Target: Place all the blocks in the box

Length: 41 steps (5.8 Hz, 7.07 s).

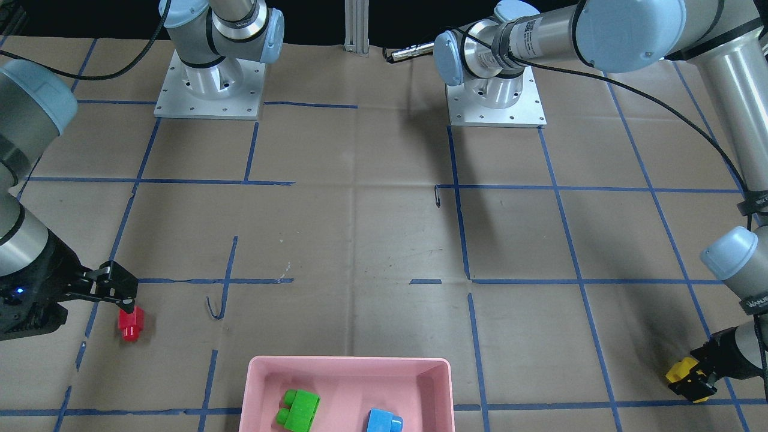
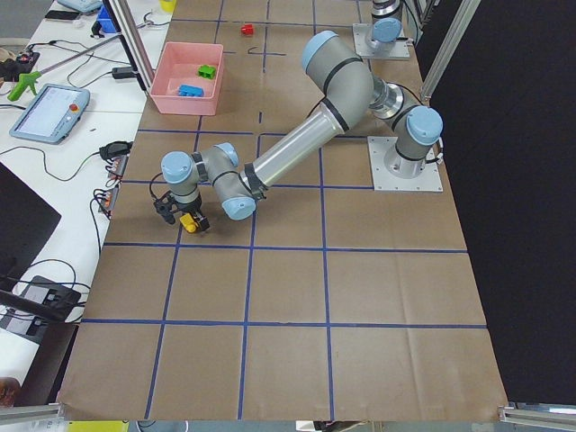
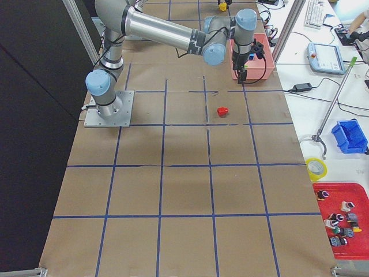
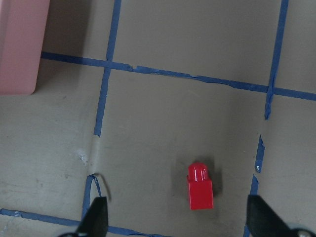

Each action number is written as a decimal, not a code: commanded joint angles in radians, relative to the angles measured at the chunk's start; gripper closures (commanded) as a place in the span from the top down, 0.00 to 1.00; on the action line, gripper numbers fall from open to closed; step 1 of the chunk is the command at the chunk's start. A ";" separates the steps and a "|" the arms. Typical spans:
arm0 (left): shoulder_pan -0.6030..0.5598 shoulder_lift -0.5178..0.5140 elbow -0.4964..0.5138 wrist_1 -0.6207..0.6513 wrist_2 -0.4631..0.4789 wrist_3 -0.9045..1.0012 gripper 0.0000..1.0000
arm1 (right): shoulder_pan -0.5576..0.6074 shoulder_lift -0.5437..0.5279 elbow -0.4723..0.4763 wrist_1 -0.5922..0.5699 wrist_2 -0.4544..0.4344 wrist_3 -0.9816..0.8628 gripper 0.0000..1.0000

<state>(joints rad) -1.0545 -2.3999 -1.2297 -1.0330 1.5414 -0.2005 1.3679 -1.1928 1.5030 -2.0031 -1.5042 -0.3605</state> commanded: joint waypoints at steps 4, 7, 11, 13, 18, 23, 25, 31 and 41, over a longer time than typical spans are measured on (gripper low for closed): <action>0.013 -0.001 0.006 0.004 -0.007 0.004 0.83 | -0.084 0.048 0.278 -0.285 0.007 -0.069 1.00; 0.013 0.002 -0.001 0.002 -0.010 0.004 0.30 | -0.098 0.125 0.289 -0.390 0.013 -0.098 1.00; 0.001 0.086 0.039 -0.025 -0.004 0.010 0.21 | -0.096 0.127 0.287 -0.393 0.015 -0.095 0.71; -0.088 0.183 0.042 -0.054 -0.007 0.047 0.18 | -0.095 0.127 0.287 -0.393 0.015 -0.110 0.10; -0.549 0.147 0.258 -0.186 -0.044 0.138 0.18 | -0.092 -0.065 0.106 -0.021 0.003 -0.141 0.07; -0.708 -0.088 0.400 -0.081 -0.029 0.023 0.32 | 0.118 -0.084 -0.102 0.213 0.029 0.249 0.07; -0.708 -0.065 0.400 -0.081 -0.024 -0.028 0.99 | 0.201 0.002 -0.191 0.208 0.071 0.354 0.08; -0.558 0.411 0.059 -0.496 0.044 0.086 0.98 | 0.405 0.365 -0.632 0.198 0.179 0.618 0.10; -0.504 0.785 -0.280 -0.515 0.033 0.184 0.92 | 0.291 0.279 -0.693 0.484 0.101 0.243 1.00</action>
<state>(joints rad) -1.5919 -1.6249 -1.5015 -1.5549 1.5791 -0.0279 1.7059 -0.8553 0.8009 -1.6060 -1.3689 -0.0212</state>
